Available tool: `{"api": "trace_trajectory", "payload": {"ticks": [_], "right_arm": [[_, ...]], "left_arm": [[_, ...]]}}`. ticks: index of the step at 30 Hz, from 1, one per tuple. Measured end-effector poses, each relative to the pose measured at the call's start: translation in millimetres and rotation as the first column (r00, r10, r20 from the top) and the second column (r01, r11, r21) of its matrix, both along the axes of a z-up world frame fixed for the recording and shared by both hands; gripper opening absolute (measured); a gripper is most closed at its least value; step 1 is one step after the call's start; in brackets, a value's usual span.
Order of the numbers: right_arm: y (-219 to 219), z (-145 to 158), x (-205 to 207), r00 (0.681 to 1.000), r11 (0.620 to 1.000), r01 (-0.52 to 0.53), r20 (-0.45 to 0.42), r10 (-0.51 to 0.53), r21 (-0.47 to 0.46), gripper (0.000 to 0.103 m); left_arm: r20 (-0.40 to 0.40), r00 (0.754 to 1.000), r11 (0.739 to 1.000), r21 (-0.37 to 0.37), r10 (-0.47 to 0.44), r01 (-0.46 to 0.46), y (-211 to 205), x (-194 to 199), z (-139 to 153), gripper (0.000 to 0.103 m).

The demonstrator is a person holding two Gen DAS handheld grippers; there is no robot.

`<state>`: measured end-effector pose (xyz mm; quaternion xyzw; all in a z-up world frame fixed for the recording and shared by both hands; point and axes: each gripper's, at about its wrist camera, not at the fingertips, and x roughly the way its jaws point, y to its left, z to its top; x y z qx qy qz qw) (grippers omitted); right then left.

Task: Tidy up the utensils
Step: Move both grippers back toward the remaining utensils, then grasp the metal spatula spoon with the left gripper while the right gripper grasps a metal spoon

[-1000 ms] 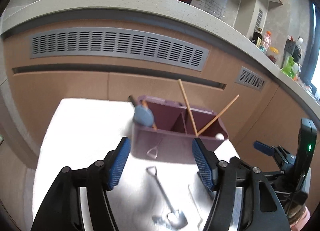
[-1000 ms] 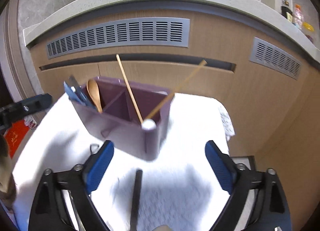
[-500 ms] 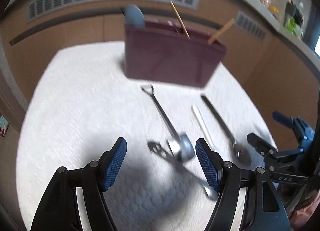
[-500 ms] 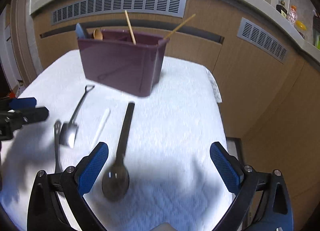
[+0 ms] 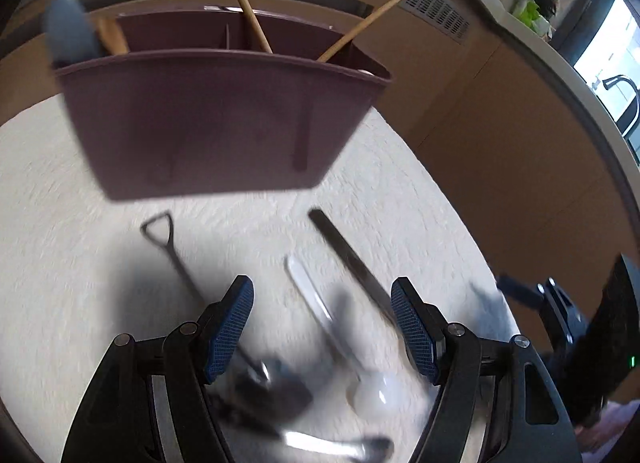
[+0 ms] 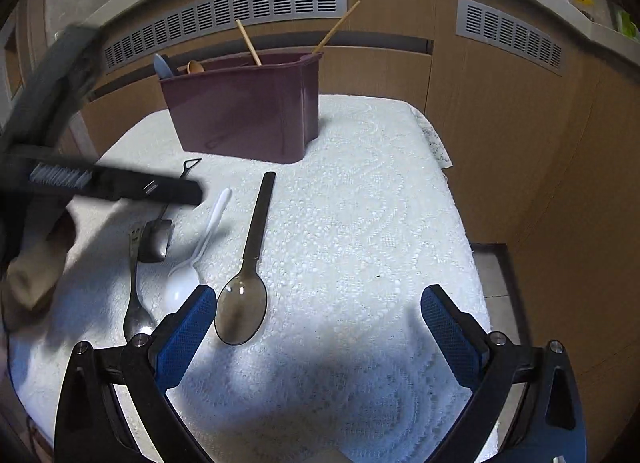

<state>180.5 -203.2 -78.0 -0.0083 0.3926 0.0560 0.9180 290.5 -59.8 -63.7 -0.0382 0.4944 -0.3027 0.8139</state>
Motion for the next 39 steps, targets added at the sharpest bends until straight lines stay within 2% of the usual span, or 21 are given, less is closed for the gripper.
{"api": "trace_trajectory", "payload": {"ticks": [4, 6, 15, 18, 22, 24, 27, 29, 30, 32, 33, 34, 37, 39], "right_arm": [[-0.5, -1.9, 0.2, 1.0, 1.0, -0.002, -0.01, 0.002, 0.001, 0.101], [-2.7, -2.4, 1.4, 1.0, 1.0, -0.002, -0.018, 0.003, 0.014, 0.101], [1.9, -3.8, 5.5, 0.998, 0.999, -0.04, -0.04, 0.041, 0.014, 0.101], [2.7, -3.7, 6.0, 0.998, 0.999, -0.038, -0.041, 0.039, 0.008, 0.101], [6.9, -2.9, 4.5, 0.998, 0.999, -0.053, -0.038, 0.053, -0.011, 0.101], [10.6, -2.1, 3.0, 0.997, 0.997, -0.069, -0.034, 0.068, -0.027, 0.101], [14.2, -1.3, 0.7, 0.996, 0.996, -0.081, -0.025, 0.08, -0.044, 0.101], [13.3, -1.1, 0.5, 0.997, 0.996, -0.079, -0.023, 0.078, -0.044, 0.101], [12.4, -1.2, 0.5, 0.997, 0.996, -0.077, -0.024, 0.076, -0.04, 0.101], [10.9, -1.3, 0.4, 0.997, 0.996, -0.076, -0.025, 0.076, -0.034, 0.101], [10.5, -1.4, 0.3, 0.997, 0.996, -0.079, -0.025, 0.078, -0.03, 0.101], [10.4, -1.0, -0.1, 0.997, 0.996, -0.08, -0.023, 0.08, -0.029, 0.101], [10.8, 0.0, -2.6, 0.996, 0.996, -0.085, -0.013, 0.085, -0.022, 0.101], [10.7, 0.8, -3.4, 0.996, 0.996, -0.089, -0.01, 0.089, -0.013, 0.101]], "left_arm": [[-0.026, 0.999, 0.997, 0.071, 0.032, -0.03, 7.4, 28.2, -8.3, 0.072], [-0.047, 0.998, 0.997, 0.069, 0.035, -0.032, 22.8, 27.1, -10.2, 0.072], [-0.084, 0.996, 0.988, 0.157, 0.016, -0.003, 73.7, -44.0, -7.6, 0.073], [-0.072, 0.997, 0.978, 0.205, -0.017, 0.031, 75.6, -70.2, -7.7, 0.075], [-0.019, 0.994, 0.938, 0.33, -0.104, 0.105, 68.9, -98.2, -14.5, 0.075], [-0.02, 0.99, 0.933, 0.332, -0.143, 0.141, 64.8, -102.8, -11.3, 0.075], [0.035, 0.978, 0.935, 0.304, -0.206, 0.186, 54.2, -104.3, 6.7, 0.075], [0.055, 0.97, 0.921, 0.331, -0.236, 0.205, 44.1, -100.1, 11.7, 0.075], [0.051, 0.966, 0.91, 0.353, -0.252, 0.219, 36.9, -96.7, 10.9, 0.073], [0.032, 0.961, 0.887, 0.396, -0.273, 0.239, 22.2, -91.6, 3.6, 0.061], [0.011, 0.96, 0.878, 0.408, -0.279, 0.251, 19.5, -88.5, -2.8, 0.051], [-0.015, 0.959, 0.872, 0.412, -0.282, 0.263, 16.4, -86.1, -8.7, 0.049], [-0.037, 0.966, 0.886, 0.39, -0.256, 0.25, 15.0, -76.6, -11.5, 0.048], [-0.038, 0.976, 0.901, 0.378, -0.216, 0.214, 20.1, -73.1, -10.6, 0.041]]}}
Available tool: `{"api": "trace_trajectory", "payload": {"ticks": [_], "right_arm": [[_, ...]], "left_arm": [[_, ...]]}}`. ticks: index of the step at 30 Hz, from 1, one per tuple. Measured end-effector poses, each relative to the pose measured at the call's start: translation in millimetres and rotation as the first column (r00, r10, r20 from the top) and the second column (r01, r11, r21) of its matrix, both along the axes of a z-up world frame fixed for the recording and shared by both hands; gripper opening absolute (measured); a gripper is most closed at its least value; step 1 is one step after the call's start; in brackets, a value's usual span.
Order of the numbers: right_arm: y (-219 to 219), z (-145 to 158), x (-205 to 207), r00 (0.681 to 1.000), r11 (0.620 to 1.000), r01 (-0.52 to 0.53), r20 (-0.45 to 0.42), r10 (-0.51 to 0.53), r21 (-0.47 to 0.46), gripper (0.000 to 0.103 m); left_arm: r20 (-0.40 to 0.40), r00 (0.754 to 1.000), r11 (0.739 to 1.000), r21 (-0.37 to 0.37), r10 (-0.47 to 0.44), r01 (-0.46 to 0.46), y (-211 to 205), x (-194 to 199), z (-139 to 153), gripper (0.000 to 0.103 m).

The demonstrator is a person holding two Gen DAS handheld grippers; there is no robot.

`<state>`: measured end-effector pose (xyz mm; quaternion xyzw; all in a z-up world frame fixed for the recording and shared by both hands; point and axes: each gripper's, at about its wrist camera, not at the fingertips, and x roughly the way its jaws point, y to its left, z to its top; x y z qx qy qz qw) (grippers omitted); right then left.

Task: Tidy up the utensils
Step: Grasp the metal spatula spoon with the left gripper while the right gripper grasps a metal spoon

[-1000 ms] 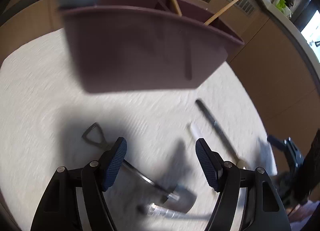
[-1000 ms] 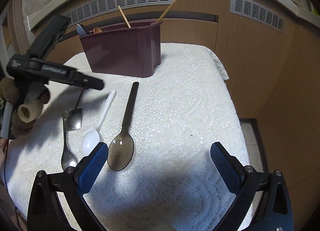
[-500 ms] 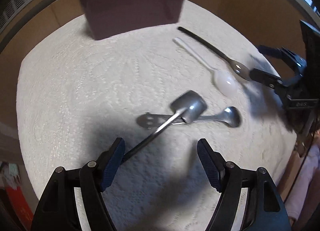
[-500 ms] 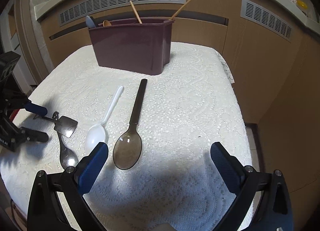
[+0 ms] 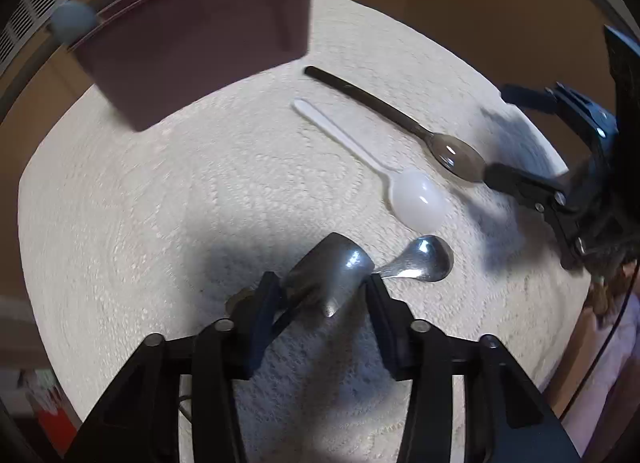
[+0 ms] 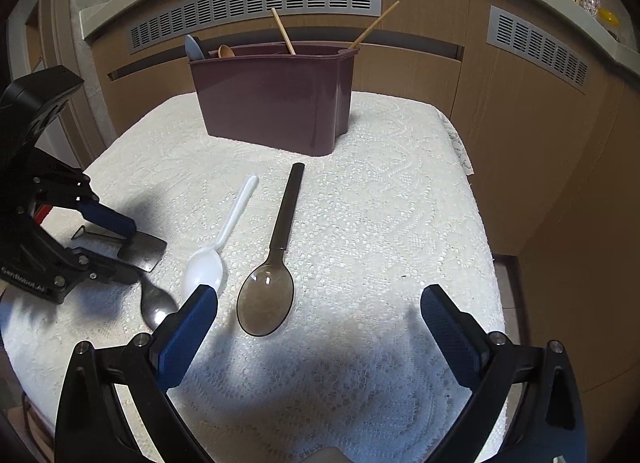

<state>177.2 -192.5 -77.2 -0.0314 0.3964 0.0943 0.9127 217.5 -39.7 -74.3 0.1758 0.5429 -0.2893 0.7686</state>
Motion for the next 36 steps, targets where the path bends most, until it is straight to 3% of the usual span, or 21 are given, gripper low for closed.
{"api": "trace_trajectory", "payload": {"ticks": [4, 8, 11, 13, 17, 21, 23, 25, 28, 29, 32, 36], "right_arm": [[3.3, 2.6, -0.7, 1.0, 1.0, -0.017, -0.003, 0.017, 0.007, 0.099], [16.6, 12.8, -2.6, 0.997, 0.996, -0.083, 0.0, 0.083, 0.017, 0.094], [36.3, 18.4, -1.8, 0.984, 0.985, -0.174, -0.028, 0.175, 0.016, 0.077], [51.2, 16.3, 0.0, 0.963, 0.966, -0.254, -0.079, 0.256, 0.036, 0.056], [84.0, 5.3, 0.3, 0.91, 0.924, -0.375, -0.158, 0.382, 0.074, 0.051], [108.5, -10.0, -5.0, 0.891, 0.908, -0.419, -0.193, 0.41, -0.004, 0.049], [111.7, -16.1, -8.7, 0.911, 0.911, -0.396, -0.176, 0.373, -0.118, 0.049], [106.6, -15.0, -8.6, 0.93, 0.917, -0.361, -0.142, 0.34, -0.17, 0.049], [100.7, -15.2, -3.4, 0.97, 0.913, -0.242, -0.048, 0.24, -0.328, 0.049], [98.1, -16.0, 0.9, 0.976, 0.915, -0.213, -0.039, 0.213, -0.343, 0.049], [86.3, -13.9, 13.0, 0.984, 0.947, -0.177, -0.073, 0.163, -0.268, 0.049], [68.7, 2.0, 3.9, 0.984, 0.971, -0.178, -0.055, 0.172, -0.159, 0.056]], "left_arm": [[0.027, 0.991, 0.99, -0.062, 0.131, -0.13, 25.7, -3.7, 5.0, 0.023], [0.093, 0.952, 0.95, -0.137, 0.293, -0.279, 55.3, -14.8, 6.6, 0.018], [0.104, 0.912, 0.914, -0.139, 0.396, -0.38, 81.2, -22.4, 2.6, 0.018], [0.149, 0.894, 0.906, -0.104, 0.423, -0.411, 93.7, -30.4, 5.1, 0.018], [0.119, 0.908, 0.912, -0.137, 0.402, -0.386, 92.9, -47.1, 1.9, 0.02], [0.112, 0.918, 0.916, -0.184, 0.38, -0.357, 93.9, -54.1, 4.4, 0.032], [0.073, 0.923, 0.912, -0.2, 0.377, -0.357, 93.5, -50.0, -0.9, 0.036], [0.036, 0.928, 0.912, -0.205, 0.37, -0.356, 83.8, -48.7, -7.3, 0.039], [0.011, 0.948, 0.925, -0.222, 0.317, -0.307, 69.8, -63.0, -3.6, 0.046], [-0.011, 0.955, 0.928, -0.232, 0.297, -0.292, 64.7, -66.8, -3.5, 0.046], [-0.05, 0.97, 0.934, -0.26, 0.239, -0.244, 46.9, -76.7, -0.4, 0.046], [0.048, 0.976, 0.958, -0.21, 0.212, -0.197, 29.2, -66.3, 14.2, 0.046]]}}
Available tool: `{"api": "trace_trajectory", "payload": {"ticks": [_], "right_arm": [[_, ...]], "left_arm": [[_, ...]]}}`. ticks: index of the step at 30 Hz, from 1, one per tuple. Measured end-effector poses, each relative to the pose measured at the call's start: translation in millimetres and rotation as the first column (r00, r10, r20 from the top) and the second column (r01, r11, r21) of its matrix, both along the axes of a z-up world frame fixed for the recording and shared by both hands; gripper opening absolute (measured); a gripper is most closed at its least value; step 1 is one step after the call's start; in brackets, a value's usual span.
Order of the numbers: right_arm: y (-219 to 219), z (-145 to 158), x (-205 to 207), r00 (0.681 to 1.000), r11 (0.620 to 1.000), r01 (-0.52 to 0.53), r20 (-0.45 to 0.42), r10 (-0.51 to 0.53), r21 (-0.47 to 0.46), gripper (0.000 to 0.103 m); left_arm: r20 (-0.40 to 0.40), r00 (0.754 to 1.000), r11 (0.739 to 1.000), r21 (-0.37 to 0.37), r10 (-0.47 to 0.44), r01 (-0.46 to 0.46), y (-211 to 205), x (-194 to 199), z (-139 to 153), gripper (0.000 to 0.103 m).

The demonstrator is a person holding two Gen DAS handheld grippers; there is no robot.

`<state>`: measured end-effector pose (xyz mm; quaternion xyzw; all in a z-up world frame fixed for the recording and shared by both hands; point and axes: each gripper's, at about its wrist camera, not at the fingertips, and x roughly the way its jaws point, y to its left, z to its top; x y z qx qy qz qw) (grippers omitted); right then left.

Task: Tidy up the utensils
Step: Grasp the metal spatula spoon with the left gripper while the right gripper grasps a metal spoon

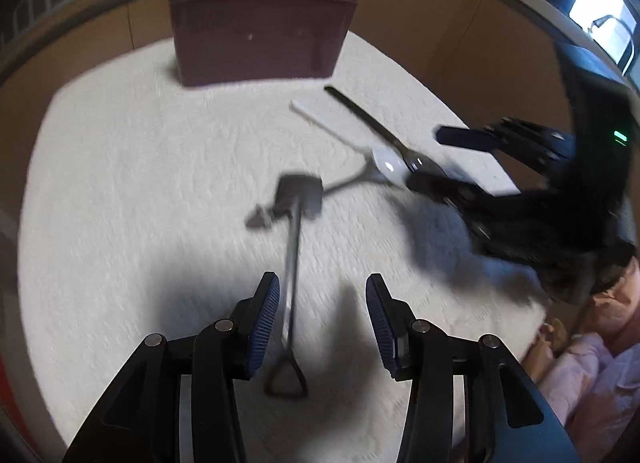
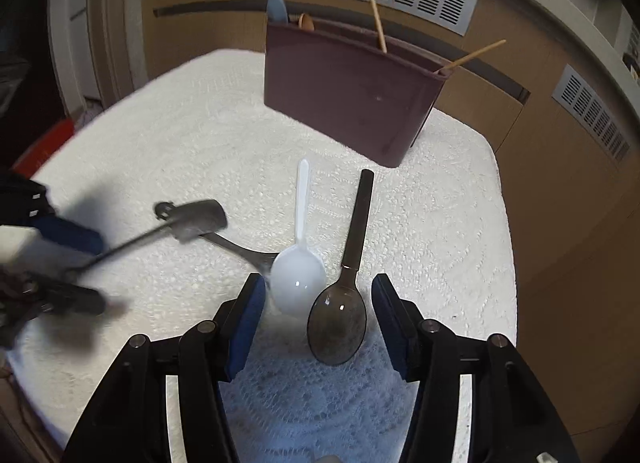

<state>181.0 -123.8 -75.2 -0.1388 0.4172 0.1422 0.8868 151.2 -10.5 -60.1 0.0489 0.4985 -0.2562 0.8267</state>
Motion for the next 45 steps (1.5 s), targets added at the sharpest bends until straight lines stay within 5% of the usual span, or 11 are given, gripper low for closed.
{"api": "trace_trajectory", "payload": {"ticks": [8, 14, 20, 28, 35, 40, 45], "right_arm": [[-21.3, 6.2, -22.6, 0.999, 0.992, 0.028, -0.039, -0.024, 0.12, 0.066], [-26.4, -6.1, -26.7, 0.986, 0.965, 0.025, -0.164, 0.018, 0.26, 0.066], [-21.0, -19.1, 5.5, 0.936, 0.892, 0.129, -0.35, 0.034, 0.433, 0.068], [7.4, -19.1, 56.0, 0.95, 0.924, 0.21, -0.29, -0.115, 0.319, 0.065], [32.6, -21.3, 91.7, 0.953, 0.941, 0.266, -0.202, -0.224, 0.21, 0.065], [57.1, -25.6, 96.7, 0.983, 0.98, 0.17, -0.092, -0.161, 0.098, 0.067], [54.0, -19.9, 79.6, 0.99, 0.997, 0.074, -0.121, -0.07, 0.023, 0.066]], "left_arm": [[-0.102, 0.995, 0.994, 0.108, 0.001, 0.01, -30.6, 69.5, -12.0, 0.046], [0.007, 0.999, 0.99, 0.139, 0.039, -0.04, -37.9, 57.7, -8.3, 0.033], [0.143, 0.955, 0.964, 0.01, 0.261, -0.265, 15.8, 29.5, 5.5, 0.033], [0.118, 0.899, 0.903, -0.145, 0.422, -0.405, 75.0, 7.9, 8.2, 0.033], [0.095, 0.884, 0.879, -0.198, 0.457, -0.433, 86.0, 10.8, 1.6, 0.033], [0.074, 0.879, 0.869, -0.208, 0.472, -0.449, 87.7, 14.9, -4.9, 0.033], [0.064, 0.88, 0.868, -0.211, 0.471, -0.45, 89.2, 15.3, -5.7, 0.033]]}}
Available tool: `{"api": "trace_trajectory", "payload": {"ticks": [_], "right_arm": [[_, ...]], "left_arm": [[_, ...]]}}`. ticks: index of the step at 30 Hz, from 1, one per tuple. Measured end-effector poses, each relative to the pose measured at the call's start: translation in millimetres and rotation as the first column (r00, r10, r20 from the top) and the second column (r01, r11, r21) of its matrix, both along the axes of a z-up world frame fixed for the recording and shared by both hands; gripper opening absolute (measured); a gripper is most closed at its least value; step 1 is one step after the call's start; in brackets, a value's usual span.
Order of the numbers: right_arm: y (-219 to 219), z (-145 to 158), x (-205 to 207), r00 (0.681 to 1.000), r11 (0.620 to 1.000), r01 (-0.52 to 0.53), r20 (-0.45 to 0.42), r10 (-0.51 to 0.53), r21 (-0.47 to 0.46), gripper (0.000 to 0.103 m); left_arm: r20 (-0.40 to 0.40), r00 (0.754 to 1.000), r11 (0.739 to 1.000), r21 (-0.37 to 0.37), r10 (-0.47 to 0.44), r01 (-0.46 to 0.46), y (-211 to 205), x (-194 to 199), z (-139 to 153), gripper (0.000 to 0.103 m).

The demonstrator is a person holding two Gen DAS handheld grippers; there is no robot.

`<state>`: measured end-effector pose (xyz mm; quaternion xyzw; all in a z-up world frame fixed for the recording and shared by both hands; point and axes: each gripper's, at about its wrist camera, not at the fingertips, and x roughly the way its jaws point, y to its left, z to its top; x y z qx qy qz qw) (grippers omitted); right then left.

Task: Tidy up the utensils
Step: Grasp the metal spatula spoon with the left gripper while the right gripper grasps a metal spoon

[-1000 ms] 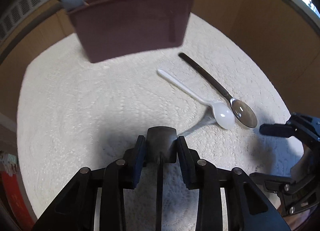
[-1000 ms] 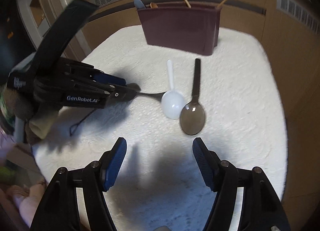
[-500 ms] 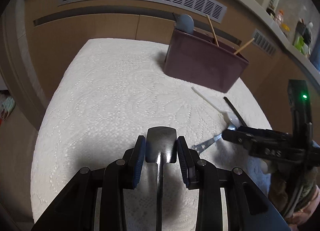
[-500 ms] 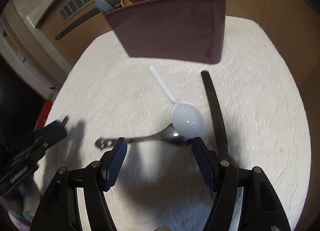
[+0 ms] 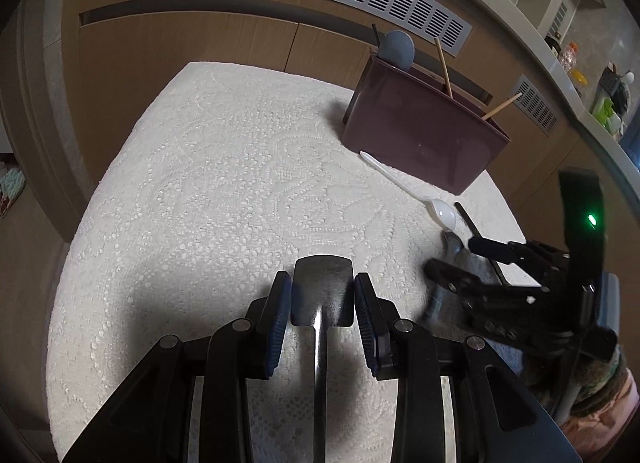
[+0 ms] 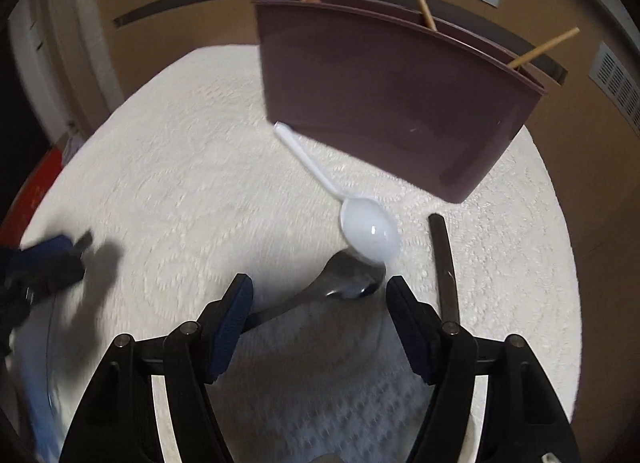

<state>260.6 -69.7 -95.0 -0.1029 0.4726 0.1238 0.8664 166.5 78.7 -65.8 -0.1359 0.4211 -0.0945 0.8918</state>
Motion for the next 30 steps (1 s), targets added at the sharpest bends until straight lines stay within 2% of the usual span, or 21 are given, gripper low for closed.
{"api": "trace_trajectory", "payload": {"ticks": [2, 3, 4, 6, 8, 10, 12, 15, 17, 19, 21, 23, 25, 30], "right_arm": [[-6.5, 4.9, -13.0, 0.998, 0.996, -0.052, 0.034, 0.054, -0.078, 0.063], [-12.2, 9.4, -18.4, 0.997, 0.994, -0.039, 0.065, 0.046, -0.102, 0.063], [-18.5, 14.3, -21.9, 0.996, 0.996, -0.023, 0.079, 0.03, -0.088, 0.064], [-34.3, 22.5, -25.1, 0.999, 1.0, 0.02, 0.045, -0.021, 0.009, 0.065], [-42.4, 23.8, -21.9, 0.997, 0.993, 0.079, -0.005, -0.079, 0.086, 0.059], [-46.2, 20.2, -17.4, 0.989, 0.979, 0.141, -0.065, -0.133, 0.147, 0.046], [-42.0, 11.9, -8.1, 0.974, 0.957, 0.213, -0.123, -0.191, 0.197, 0.044], [-28.2, 3.1, 3.4, 0.951, 0.94, 0.298, -0.139, -0.277, 0.167, 0.044], [-12.9, 2.5, 11.2, 0.949, 0.944, 0.312, -0.089, -0.304, 0.109, 0.043], [1.1, 0.8, 14.0, 0.959, 0.958, 0.283, -0.049, -0.28, 0.049, 0.026], [11.7, 3.1, 10.5, 0.974, 0.974, 0.224, -0.026, -0.223, 0.024, 0.026], [8.9, 9.0, 2.1, 0.983, 0.981, 0.183, 0.003, -0.183, 0.059, 0.025], [1.0, 20.1, -11.6, 0.986, 0.985, 0.146, 0.07, -0.152, 0.089, 0.026], [-24.8, 56.1, -52.5, 0.966, 0.985, 0.068, 0.236, -0.105, 0.16, 0.026]], "left_arm": [[-0.005, 1.0, 1.0, -0.005, -0.001, 0.001, 0.2, 0.7, -0.6, 0.033], [-0.006, 1.0, 1.0, -0.008, -0.001, 0.001, 0.0, 0.5, -0.8, 0.033], [-0.005, 1.0, 1.0, -0.014, 0.002, -0.002, 0.0, 0.8, -0.6, 0.033], [0.002, 1.0, 1.0, -0.021, 0.008, -0.008, -0.7, 0.8, 0.4, 0.033], [0.011, 1.0, 1.0, -0.019, 0.016, -0.016, -2.3, 0.3, 2.0, 0.033], [0.019, 1.0, 1.0, -0.013, 0.02, -0.019, -4.0, -0.6, 3.7, 0.033], [0.028, 0.999, 1.0, 0.0, 0.027, -0.027, -5.3, -2.2, 4.8, 0.033], [0.048, 0.998, 0.999, 0.019, 0.034, -0.034, -7.6, -5.3, 6.5, 0.033], [0.056, 0.998, 0.999, 0.022, 0.033, -0.034, -8.9, -6.4, 7.4, 0.033], [0.055, 0.998, 0.999, 0.016, 0.029, -0.03, -8.1, -6.6, 7.5, 0.033], [0.058, 0.998, 0.999, 0.018, 0.027, -0.028, -7.8, -7.5, 9.4, 0.033], [0.076, 0.997, 1.0, 0.017, 0.023, -0.024, -8.5, -11.0, 15.1, 0.033], [0.104, 0.994, 1.0, 0.013, 0.019, -0.02, -10.2, -15.8, 23.8, 0.033], [0.182, 0.983, 1.0, 0.013, -0.006, 0.003, -21.2, -29.2, 49.3, 0.033]]}}
